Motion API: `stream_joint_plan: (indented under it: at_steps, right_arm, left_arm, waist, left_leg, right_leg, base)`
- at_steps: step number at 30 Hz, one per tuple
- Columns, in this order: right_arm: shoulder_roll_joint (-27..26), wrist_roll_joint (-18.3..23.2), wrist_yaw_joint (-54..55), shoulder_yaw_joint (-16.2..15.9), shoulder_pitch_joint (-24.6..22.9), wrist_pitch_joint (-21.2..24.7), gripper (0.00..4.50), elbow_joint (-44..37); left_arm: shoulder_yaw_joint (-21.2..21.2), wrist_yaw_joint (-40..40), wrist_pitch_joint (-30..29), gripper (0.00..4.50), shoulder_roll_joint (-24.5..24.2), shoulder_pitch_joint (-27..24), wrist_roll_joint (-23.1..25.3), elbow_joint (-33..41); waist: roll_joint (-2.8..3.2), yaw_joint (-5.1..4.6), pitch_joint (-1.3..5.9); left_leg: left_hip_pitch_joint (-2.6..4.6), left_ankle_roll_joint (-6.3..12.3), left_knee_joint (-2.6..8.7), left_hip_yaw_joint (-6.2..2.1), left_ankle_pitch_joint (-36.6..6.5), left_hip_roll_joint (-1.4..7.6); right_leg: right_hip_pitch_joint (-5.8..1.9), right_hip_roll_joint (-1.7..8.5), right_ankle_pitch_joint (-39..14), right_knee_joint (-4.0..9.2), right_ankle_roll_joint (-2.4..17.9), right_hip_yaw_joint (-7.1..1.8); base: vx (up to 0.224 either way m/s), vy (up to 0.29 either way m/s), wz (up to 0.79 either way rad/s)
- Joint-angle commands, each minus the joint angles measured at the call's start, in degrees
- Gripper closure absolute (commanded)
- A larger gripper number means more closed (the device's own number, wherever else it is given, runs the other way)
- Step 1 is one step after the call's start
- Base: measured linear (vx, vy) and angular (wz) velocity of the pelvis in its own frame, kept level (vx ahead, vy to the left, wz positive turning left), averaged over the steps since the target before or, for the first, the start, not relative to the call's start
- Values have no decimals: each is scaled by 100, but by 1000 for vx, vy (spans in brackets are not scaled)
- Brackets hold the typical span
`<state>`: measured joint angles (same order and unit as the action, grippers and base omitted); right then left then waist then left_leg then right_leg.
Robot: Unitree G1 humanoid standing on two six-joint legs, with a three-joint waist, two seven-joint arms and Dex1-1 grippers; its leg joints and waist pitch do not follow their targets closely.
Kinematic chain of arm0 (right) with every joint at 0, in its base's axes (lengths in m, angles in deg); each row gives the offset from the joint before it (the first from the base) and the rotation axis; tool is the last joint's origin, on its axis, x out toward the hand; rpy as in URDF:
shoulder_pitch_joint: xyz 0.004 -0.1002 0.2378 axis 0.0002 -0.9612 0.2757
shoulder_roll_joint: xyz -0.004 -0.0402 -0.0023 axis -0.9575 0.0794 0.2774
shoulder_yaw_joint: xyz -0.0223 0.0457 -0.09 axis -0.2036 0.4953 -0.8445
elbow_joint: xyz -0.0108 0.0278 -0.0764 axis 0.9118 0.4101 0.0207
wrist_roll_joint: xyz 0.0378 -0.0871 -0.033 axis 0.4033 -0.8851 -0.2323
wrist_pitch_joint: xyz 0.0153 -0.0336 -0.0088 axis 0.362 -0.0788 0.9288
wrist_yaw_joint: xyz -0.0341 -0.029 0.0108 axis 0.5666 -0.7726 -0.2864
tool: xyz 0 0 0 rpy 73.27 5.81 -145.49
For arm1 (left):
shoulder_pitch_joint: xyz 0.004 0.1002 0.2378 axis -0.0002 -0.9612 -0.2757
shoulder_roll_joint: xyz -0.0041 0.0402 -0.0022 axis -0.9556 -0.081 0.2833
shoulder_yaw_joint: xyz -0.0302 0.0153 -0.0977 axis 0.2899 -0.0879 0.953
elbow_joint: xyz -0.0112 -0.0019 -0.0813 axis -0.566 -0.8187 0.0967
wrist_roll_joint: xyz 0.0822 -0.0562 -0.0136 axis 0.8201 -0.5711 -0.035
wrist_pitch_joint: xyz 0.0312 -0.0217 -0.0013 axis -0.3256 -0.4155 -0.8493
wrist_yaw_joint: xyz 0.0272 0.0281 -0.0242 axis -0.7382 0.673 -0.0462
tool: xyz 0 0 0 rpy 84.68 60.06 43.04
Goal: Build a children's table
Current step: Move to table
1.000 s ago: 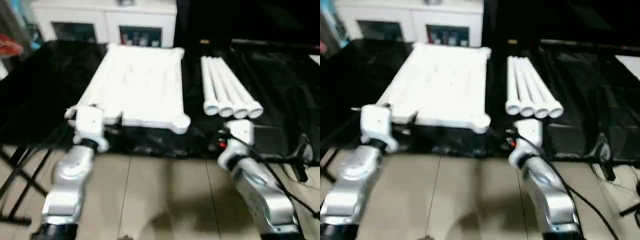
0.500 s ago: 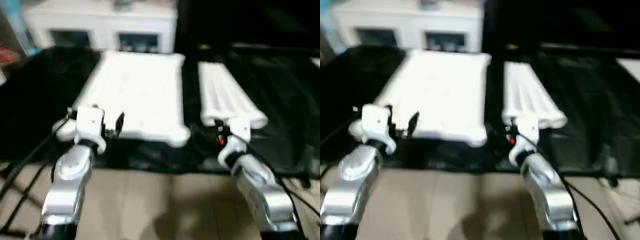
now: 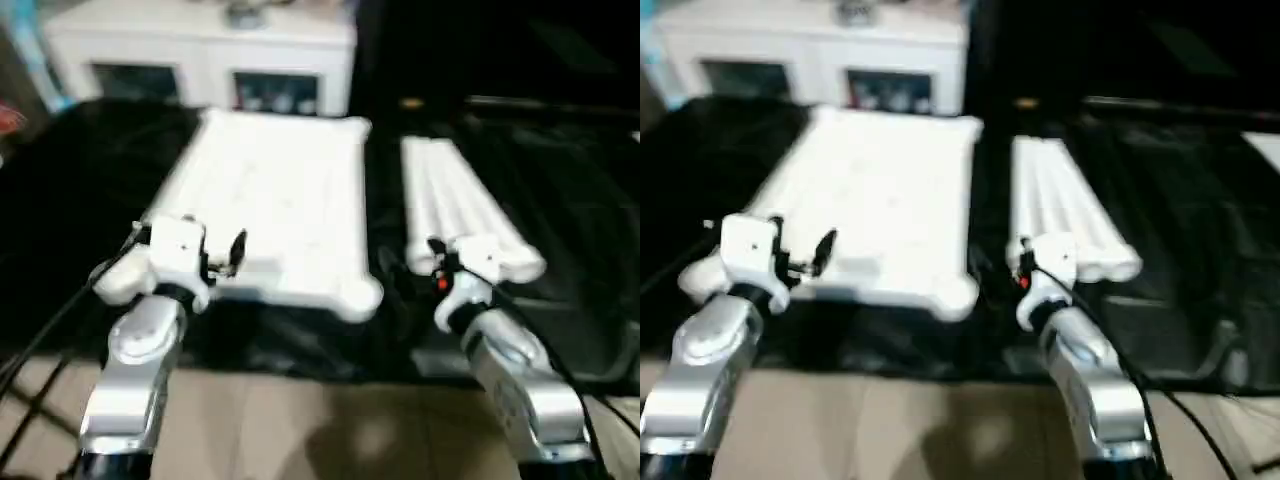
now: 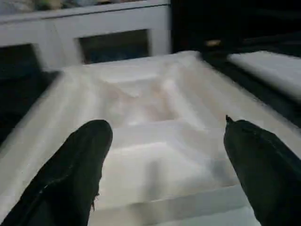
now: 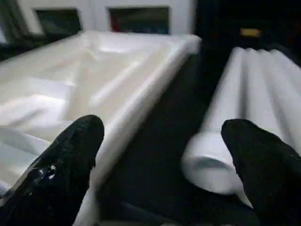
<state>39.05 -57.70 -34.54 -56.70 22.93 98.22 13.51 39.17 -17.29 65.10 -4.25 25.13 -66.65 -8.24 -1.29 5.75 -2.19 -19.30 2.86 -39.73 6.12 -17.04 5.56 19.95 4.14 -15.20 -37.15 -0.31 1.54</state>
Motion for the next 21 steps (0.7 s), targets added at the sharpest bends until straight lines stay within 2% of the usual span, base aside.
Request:
stream_joint_plan:
  at_steps: [1,2,3,4,5,6,7,8,9,10,11,12,13,14,15,16,17,18,19,20,21]
  right_arm:
    - [-64,-10,-26,-42,72,65,3,-50]
    - [-65,-16,-29,-44,71,67,3,-50]
    - [-66,-20,-29,-46,70,68,3,-48]
    - [-65,-20,-27,-48,69,67,3,-48]
    - [-60,-18,-19,-58,66,68,3,-49]
    - [-60,-18,-18,-59,66,68,3,-50]
    - [-60,-16,-15,-62,64,69,3,-51]
    - [-61,-12,-10,-64,63,71,3,-50]
    - [-61,-12,-10,-64,63,71,3,-50]
    - [-61,-16,-10,-69,59,68,3,-39]
    - [-61,-17,-11,-70,59,67,3,-37]
    - [-60,-18,-14,-72,57,66,3,-35]
    - [-59,-19,-17,-75,56,66,3,-32]
    - [-64,-27,-42,-76,51,75,3,-39]
    - [-64,-28,-48,-77,51,78,3,-41]
    - [-68,-34,-60,-76,50,82,3,-45]
    - [-71,-35,-63,-77,54,83,3,-42]
    - [-72,-35,-68,-83,63,84,3,-33]
    - [-71,-34,-70,-87,66,83,3,-30]
    - [-65,-31,-83,-98,73,81,3,-24]
    - [-51,-23,-99,-109,76,78,3,-25]
  left_arm:
    - [143,-1,-49,17,-112,11,-7,104]
    - [146,6,-53,17,-109,9,-4,108]
    - [145,12,-55,17,-107,9,2,109]
    - [146,15,-57,17,-105,10,5,110]
    - [148,29,-66,17,-100,10,9,116]
    - [148,30,-67,17,-100,11,10,116]
    - [148,37,-70,17,-100,11,12,117]
    - [147,42,-75,17,-101,13,12,119]
    - [147,42,-75,17,-101,13,12,119]
    - [144,45,-78,17,-104,15,11,119]
    - [143,45,-79,17,-104,15,11,119]
    - [142,45,-78,17,-103,16,12,119]
    - [141,44,-78,17,-102,17,13,118]
    - [118,24,-73,17,-117,17,-3,115]
    - [114,20,-72,17,-120,17,-7,115]
    - [109,15,-72,17,-124,16,-13,116]
    - [109,15,-71,17,-125,18,-13,113]
    - [110,20,-70,17,-124,25,-7,104]
    - [112,24,-70,17,-122,27,-4,102]
    - [109,33,-69,17,-121,31,5,94]
    - [98,42,-63,17,-126,35,21,89]
  waist:
    - [-109,218,217]
    - [-6,231,209]
    - [181,188,182]
    - [303,184,208]
    - [454,-118,253]
    - [414,-185,329]
    - [424,-204,336]
    - [375,-224,345]
    - [279,-238,277]
    - [216,-254,261]
    - [-152,-47,279]
    - [-111,90,221]
    - [-111,150,282]
    - [-65,247,307]
    - [7,211,261]
    - [190,191,253]
    - [306,165,290]
    - [469,-15,300]
    - [526,-132,311]
    - [441,-227,421]
    - [407,-192,420]
  left_leg:
    - [-488,58,-12,-121,232,226]
    - [-438,-29,217,-94,534,285]
    - [-264,-1,639,-40,604,439]
    - [-116,29,904,-56,295,556]
    - [442,231,1148,-484,-1158,953]
    - [667,491,1162,-626,-1263,1041]
    - [752,790,1154,-747,-1204,1106]
    - [843,1561,1079,-845,-621,1155]
    - [763,2010,1048,-719,-217,1079]
    - [651,2000,1026,-597,-159,935]
    - [-20,1233,518,52,-348,56]
    - [-199,967,216,47,-385,36]
    - [-399,681,-8,-45,-133,156]
    - [-536,209,-60,-104,326,173]
    - [-627,31,79,-132,645,261]
    - [-462,65,522,-104,959,409]
    - [-297,74,736,-73,1049,483]
    - [74,484,1001,-429,634,787]
    - [459,764,1056,-662,-11,1005]
    - [758,1473,1001,-947,-134,1200]
    - [783,2071,872,-940,579,1173]
  right_leg:
    - [-705,981,-2115,907,1127,-703]
    - [-661,771,-2004,918,1409,-471]
    - [-571,547,-2137,958,1417,-157]
    - [-484,313,-2031,877,1214,8]
    - [-89,-50,-1253,278,938,237]
    - [44,-20,-854,118,866,240]
    - [152,-3,-638,-42,702,231]
    - [361,70,-401,-225,298,182]
    - [457,165,-194,-222,90,100]
    - [373,220,-7,-60,139,44]
    - [-409,538,64,652,502,-501]
    - [-622,948,-686,898,776,-790]
    - [-849,1134,-1129,918,1031,-883]
    - [-888,959,-1116,848,1233,-751]
    - [-896,814,-763,819,1503,-547]
    - [-755,537,-797,818,1501,-201]
    - [-713,372,-880,812,1337,-4]
    - [-379,-114,-757,342,866,262]
    - [-29,-138,-926,37,719,279]
    - [241,-36,-843,-308,360,226]
    - [514,23,-599,-476,-65,171]
  base:
    - [100,-45,-5]
    - [100,-45,-5]
    - [100,-2,5]
    - [132,58,1]
    - [132,58,1]
    - [167,74,2]
    - [151,45,9]
    - [151,45,9]
    - [132,4,6]
    - [114,-44,5]
    - [114,-44,5]
    - [108,-73,13]
    - [126,-69,7]
    - [126,-69,7]
    - [123,-46,-6]
    - [123,0,0]
    - [123,0,0]
    - [173,45,1]
    - [194,40,1]
    - [194,40,1]
    - [141,14,5]
